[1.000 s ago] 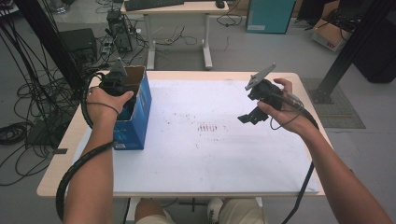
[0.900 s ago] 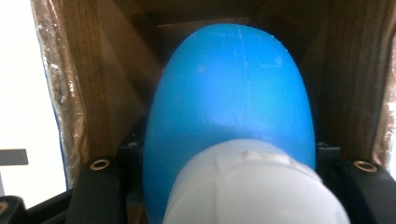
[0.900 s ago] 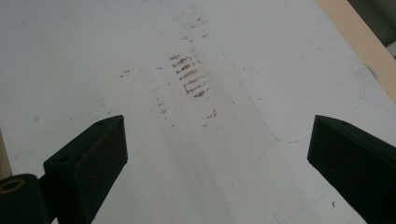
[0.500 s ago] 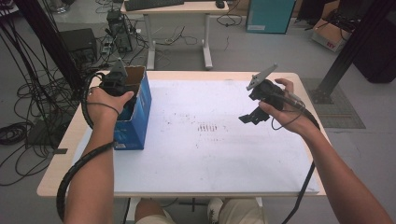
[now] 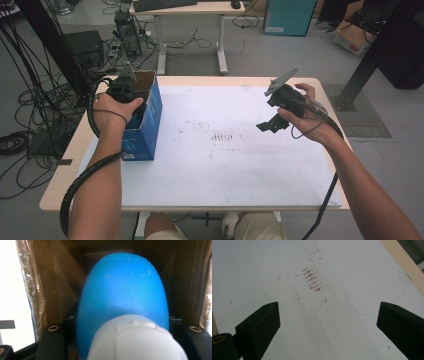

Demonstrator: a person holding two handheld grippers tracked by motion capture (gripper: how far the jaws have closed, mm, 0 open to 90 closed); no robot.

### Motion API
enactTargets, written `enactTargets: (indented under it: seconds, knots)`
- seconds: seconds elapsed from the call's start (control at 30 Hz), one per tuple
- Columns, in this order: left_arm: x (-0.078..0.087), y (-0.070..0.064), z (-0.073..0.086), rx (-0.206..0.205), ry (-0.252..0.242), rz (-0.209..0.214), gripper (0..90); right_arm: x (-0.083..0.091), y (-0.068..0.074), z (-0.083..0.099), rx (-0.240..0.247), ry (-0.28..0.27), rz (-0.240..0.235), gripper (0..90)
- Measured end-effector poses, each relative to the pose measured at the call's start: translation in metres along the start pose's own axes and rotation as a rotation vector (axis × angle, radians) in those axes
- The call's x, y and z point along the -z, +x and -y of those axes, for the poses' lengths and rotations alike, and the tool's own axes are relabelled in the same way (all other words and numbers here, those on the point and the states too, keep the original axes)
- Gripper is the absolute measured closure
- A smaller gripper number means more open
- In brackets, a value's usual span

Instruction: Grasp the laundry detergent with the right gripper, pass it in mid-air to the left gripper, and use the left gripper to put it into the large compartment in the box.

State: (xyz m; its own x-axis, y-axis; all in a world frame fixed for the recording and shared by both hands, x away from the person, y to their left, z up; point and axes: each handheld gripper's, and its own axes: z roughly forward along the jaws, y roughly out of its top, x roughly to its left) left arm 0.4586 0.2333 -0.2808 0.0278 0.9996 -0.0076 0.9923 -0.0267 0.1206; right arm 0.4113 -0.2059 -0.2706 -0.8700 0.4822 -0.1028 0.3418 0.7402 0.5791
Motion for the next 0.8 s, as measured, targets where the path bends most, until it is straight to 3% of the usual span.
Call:
enactTargets:
  seconds: [0.8]
  knots:
    - [-0.0001, -0.0007, -0.0001, -0.006, 0.001, -0.004, 37.1, 0.0008, -0.0003, -0.001, 0.008, 0.003, 0.002, 5.0]
